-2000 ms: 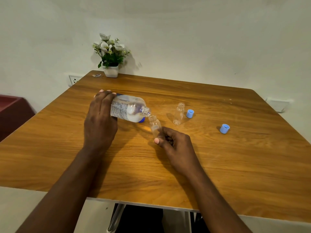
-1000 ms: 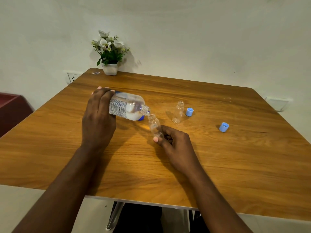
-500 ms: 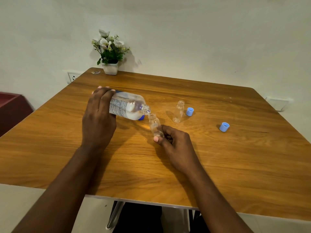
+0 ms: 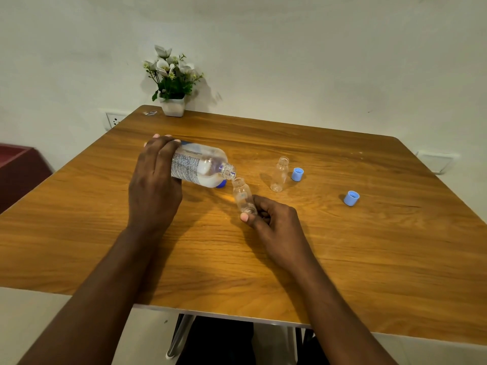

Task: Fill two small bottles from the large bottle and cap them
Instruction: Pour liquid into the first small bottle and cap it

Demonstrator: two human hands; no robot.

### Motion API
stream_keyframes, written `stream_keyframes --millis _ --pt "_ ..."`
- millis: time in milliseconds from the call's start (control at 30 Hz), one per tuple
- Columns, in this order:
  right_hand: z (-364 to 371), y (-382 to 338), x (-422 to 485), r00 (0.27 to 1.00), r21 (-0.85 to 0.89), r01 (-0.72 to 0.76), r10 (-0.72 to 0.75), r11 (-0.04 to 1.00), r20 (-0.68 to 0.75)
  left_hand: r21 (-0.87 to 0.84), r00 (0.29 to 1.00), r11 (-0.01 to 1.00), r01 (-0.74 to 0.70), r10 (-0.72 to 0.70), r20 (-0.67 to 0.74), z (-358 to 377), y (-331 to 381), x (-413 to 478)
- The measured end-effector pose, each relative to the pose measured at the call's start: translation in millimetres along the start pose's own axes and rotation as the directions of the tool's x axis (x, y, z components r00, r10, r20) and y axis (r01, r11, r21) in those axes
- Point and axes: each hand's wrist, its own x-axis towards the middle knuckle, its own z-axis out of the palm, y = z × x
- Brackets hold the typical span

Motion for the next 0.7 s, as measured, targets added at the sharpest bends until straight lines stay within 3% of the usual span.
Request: stream_keyframes --millis 700 --pt "-0.2 -0.4 0.3 1.0 0.021 0.011 -0.011 1.0 0.007 0.004 1.0 1.0 -0.003 0.003 -0.013 0.7 -1.3 0.0"
